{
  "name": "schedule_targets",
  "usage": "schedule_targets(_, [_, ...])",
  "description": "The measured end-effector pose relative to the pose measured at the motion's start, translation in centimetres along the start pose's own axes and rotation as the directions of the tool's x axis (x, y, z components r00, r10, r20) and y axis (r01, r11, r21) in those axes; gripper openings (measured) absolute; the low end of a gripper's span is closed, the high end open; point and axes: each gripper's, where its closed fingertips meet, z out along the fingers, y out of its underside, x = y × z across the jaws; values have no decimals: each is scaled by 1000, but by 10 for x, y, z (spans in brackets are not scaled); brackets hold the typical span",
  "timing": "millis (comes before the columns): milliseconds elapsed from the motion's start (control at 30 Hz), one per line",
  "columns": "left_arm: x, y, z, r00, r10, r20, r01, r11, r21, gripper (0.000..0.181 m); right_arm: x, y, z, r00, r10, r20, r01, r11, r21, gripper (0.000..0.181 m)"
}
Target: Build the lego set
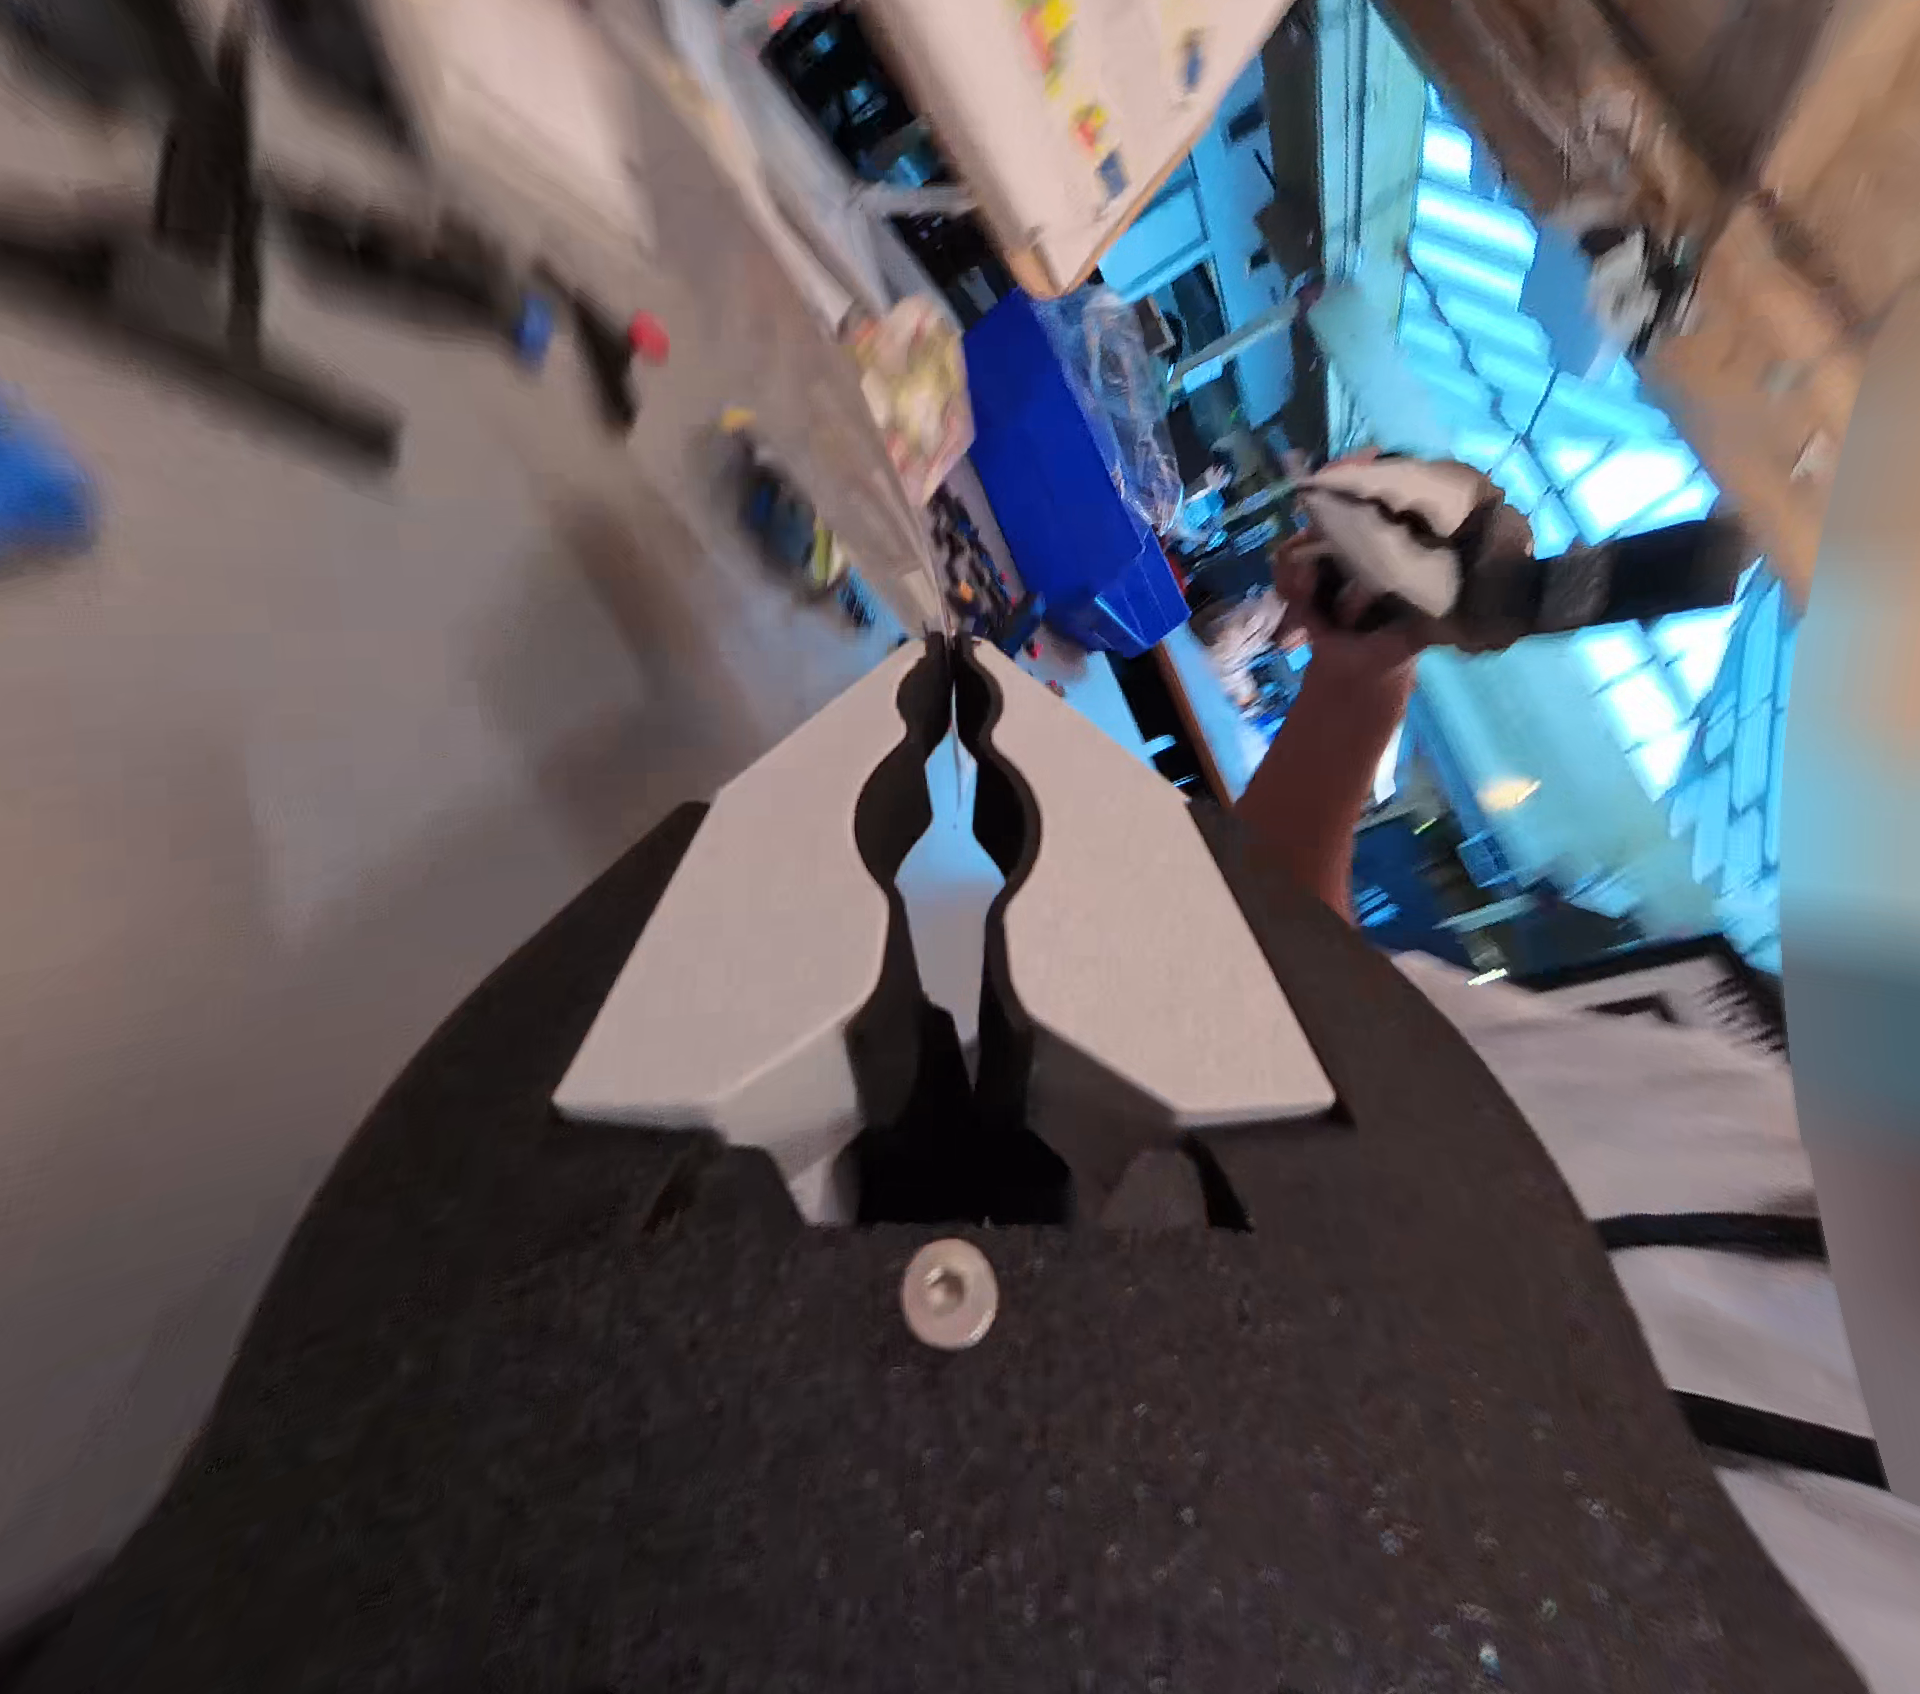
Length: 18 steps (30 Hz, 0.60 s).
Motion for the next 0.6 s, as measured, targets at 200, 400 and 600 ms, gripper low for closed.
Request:
schedule_targets(200, [-24,40,6,993,-76,88,82,995,-64,0,-14,60,17,961,-147,-236,130,988,-84,0])
schedule_targets(400, [-45,53,8,925,191,328,-127,970,-206,31,-4,86,14,824,-351,-446,302,936,-179,0])
schedule_targets(600, [-56,30,0,699,524,487,-404,851,-335,62,-5,75,5,620,-567,-543,494,819,-292,0])
